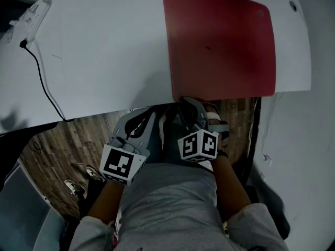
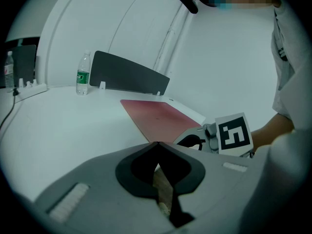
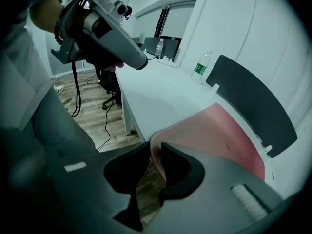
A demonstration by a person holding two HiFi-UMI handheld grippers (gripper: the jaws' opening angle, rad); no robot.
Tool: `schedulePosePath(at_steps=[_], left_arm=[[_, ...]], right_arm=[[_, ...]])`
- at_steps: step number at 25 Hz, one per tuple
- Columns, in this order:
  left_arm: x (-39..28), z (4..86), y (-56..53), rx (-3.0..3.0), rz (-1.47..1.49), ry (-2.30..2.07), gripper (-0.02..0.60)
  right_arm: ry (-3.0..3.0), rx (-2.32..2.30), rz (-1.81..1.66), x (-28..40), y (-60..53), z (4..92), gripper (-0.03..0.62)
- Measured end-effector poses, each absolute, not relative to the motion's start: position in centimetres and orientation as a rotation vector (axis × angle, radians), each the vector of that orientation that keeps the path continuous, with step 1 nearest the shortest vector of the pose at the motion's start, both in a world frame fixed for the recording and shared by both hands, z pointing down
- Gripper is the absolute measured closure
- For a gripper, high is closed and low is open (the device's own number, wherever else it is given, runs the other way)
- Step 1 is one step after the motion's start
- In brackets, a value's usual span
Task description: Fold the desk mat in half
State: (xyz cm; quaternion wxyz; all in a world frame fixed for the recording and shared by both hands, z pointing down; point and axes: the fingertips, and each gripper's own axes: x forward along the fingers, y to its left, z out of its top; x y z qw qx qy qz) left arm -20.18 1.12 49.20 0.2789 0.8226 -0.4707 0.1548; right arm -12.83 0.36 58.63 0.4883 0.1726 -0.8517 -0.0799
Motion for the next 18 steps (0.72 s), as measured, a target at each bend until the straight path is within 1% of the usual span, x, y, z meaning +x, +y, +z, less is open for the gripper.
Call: schedulePosePath(at_steps=[2,3,18], left_arm=[[-20.2,49.3,1.5,2.2,0.422,-1.259,0.563],[-20.2,49.3,1.6,2.198,0.427,-1.257,0.561],[-19.6,47.2,0.6,2.264,0.438,-1.226,0.563]], right_arm=[[-2.087,0.436,-0.179,-12.9,0.5,58.2,0.567],[-2.091,0.45,-0.171,-12.9,0.4,58.0,0.571],[-2.205,0.633,0.064,-11.9,-1.2,54.0,0.576]])
